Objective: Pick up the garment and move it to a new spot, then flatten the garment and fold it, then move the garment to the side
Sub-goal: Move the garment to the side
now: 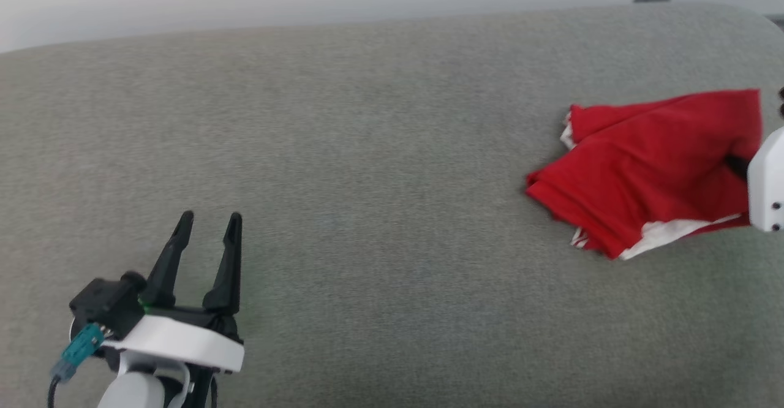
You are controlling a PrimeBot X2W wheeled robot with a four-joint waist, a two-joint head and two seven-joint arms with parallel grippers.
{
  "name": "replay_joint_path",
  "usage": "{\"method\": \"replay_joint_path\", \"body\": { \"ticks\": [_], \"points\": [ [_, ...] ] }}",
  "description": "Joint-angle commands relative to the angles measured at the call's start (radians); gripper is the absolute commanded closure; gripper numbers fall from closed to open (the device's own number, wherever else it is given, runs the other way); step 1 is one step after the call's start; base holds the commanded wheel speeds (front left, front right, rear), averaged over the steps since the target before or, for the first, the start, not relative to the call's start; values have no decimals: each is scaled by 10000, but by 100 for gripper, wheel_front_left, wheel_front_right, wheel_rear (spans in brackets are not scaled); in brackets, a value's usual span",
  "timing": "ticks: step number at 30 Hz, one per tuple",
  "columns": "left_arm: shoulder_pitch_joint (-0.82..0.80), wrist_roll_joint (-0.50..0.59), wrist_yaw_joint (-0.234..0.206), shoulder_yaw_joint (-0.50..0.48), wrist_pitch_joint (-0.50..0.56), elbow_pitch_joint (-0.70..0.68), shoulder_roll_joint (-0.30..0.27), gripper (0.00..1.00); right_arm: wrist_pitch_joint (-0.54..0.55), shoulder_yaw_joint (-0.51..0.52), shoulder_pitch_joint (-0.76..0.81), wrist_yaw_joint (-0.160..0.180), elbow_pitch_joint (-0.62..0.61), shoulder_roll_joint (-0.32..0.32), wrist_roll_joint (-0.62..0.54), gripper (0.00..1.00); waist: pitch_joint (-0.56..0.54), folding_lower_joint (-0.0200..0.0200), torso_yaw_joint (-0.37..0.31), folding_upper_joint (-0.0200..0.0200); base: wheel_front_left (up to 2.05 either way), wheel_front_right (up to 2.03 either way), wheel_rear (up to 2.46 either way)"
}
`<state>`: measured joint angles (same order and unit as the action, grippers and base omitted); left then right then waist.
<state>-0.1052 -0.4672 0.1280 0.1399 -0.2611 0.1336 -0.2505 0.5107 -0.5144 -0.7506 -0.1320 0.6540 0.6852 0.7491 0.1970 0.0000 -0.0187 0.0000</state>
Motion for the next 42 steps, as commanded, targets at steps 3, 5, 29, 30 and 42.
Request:
{"method": "replay_joint_path", "body": {
  "ticks": [3,5,29,30,42],
  "points": [
    [-406,138,32,254,-49,-54,-98,0,-247,227,-403,25,278,100,-380,100,276,0,-432,0,0,0,0],
    [-628,175,32,418,-49,-63,-162,0,-424,361,-622,25,527,135,-609,100,398,0,-586,0,0,0,0],
    [-3149,192,32,2512,-49,-79,-778,0,-2476,1577,-3067,25,4045,58,-4005,100,1859,0,-1186,0,0,0,0],
    [-3239,173,32,2574,-49,-84,-792,0,-2570,1668,-3131,25,4189,7,-4103,100,1925,0,-1180,0,0,0,0],
    [-4126,20,32,3183,-49,-73,-901,0,-3707,2728,-3849,25,5852,-496,-5527,100,2646,0,-836,0,0,0,0]
  ]
}}
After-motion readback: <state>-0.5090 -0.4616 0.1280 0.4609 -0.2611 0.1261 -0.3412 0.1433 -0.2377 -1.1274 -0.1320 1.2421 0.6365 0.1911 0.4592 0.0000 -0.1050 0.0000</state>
